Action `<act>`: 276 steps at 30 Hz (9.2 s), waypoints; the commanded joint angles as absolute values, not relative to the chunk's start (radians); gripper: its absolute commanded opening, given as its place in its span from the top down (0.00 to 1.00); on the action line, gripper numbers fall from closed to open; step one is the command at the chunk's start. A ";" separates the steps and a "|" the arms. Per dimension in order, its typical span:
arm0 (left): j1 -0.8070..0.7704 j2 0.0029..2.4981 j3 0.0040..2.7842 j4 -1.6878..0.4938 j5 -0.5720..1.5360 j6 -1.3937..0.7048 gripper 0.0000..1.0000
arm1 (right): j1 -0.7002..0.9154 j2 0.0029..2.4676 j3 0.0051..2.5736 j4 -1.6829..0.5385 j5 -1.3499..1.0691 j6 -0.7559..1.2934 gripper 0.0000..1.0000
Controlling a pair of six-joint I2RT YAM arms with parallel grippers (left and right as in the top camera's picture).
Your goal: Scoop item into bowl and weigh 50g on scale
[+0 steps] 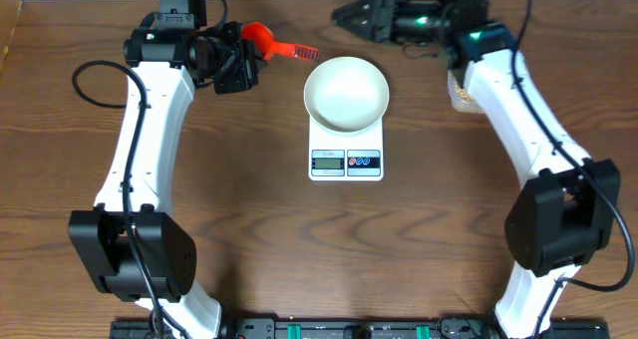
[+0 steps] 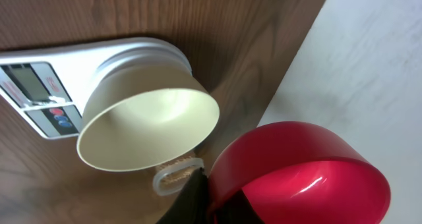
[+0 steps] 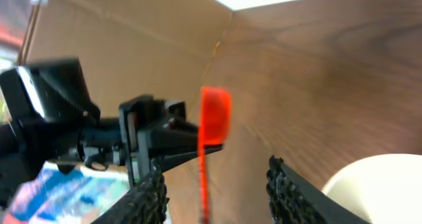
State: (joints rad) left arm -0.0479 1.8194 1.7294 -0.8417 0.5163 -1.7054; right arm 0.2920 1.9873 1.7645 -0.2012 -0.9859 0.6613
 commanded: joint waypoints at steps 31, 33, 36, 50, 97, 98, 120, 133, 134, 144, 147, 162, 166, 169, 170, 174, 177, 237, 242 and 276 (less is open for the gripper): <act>-0.058 1.810 1.749 -0.848 0.542 -1.812 0.93 | 0.397 1.988 1.784 -0.325 -0.943 0.613 0.78; -0.058 1.810 1.749 -0.848 0.542 -1.812 0.93 | 0.397 1.988 1.784 -0.325 -0.941 0.613 0.79; -0.058 1.810 1.749 -0.848 0.542 -1.811 0.93 | 0.397 1.988 1.784 -0.325 -0.934 0.613 0.80; -0.059 1.810 1.749 -0.852 0.561 -1.803 0.93 | 0.404 1.988 1.784 -0.314 -0.914 0.613 0.82; -0.058 1.810 1.749 -0.890 0.321 -0.731 0.13 | 0.120 1.987 1.785 -0.316 -0.704 0.610 0.99; -0.058 1.809 1.749 -0.889 0.333 -0.661 0.14 | 0.107 1.986 1.785 -0.330 -0.702 0.603 0.98; -0.254 1.760 1.749 -0.889 0.183 -0.262 0.92 | -0.075 1.888 1.787 -0.521 -0.521 0.417 0.99; -0.276 1.760 1.748 -0.875 0.120 -0.241 0.93 | -0.090 1.885 1.787 -0.609 -0.477 0.309 0.99; -0.286 1.760 1.748 -0.879 0.120 -0.228 0.93 | -0.092 1.882 1.787 -0.616 -0.477 0.309 0.99; -0.504 1.704 1.748 -1.057 0.119 -0.278 0.93 | -0.175 1.813 1.787 -0.703 -0.483 0.259 0.99; -0.587 1.674 1.718 -1.132 0.117 -0.343 0.93 | -0.207 1.802 1.787 -0.765 -0.493 0.204 0.99; -0.834 1.655 1.312 -0.794 -0.016 -0.443 0.93 | -0.234 1.802 1.785 -0.826 -0.530 0.159 0.99; -0.830 1.655 1.198 -0.617 -0.020 -0.396 0.93 | -0.234 1.802 1.785 -0.826 -0.530 0.159 0.99; -0.825 1.656 1.126 -0.489 -0.021 -0.329 0.93 | -0.234 1.802 1.785 -0.823 -0.530 0.159 0.99; -0.821 1.658 1.103 -0.449 -0.035 -0.314 0.93 | -0.234 1.802 1.785 -0.823 -0.529 0.159 0.99; -0.800 1.676 1.037 -0.349 -0.098 -0.288 0.93 | -0.234 1.802 1.785 -0.826 -0.529 0.159 0.99; -0.773 1.699 1.034 -0.353 -0.097 -0.287 0.93 | -0.234 1.802 1.785 -0.826 -0.529 0.159 0.99; -0.701 1.859 1.034 -0.163 -0.116 -0.120 0.92 | -0.234 1.802 1.785 -0.850 -0.503 0.140 0.99; -0.701 1.860 1.034 -0.168 -0.109 -0.120 0.93 | -0.234 1.802 1.785 -0.850 -0.503 0.140 0.99; -0.690 1.939 1.034 -0.197 -0.136 -0.120 0.93 | -0.234 1.802 1.785 -0.852 -0.498 0.133 0.99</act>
State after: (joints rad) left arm -0.7086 1.8690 1.0534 -0.1532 -0.0994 -0.1299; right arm -0.2272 1.8156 1.7679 -0.8490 -0.4999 0.1482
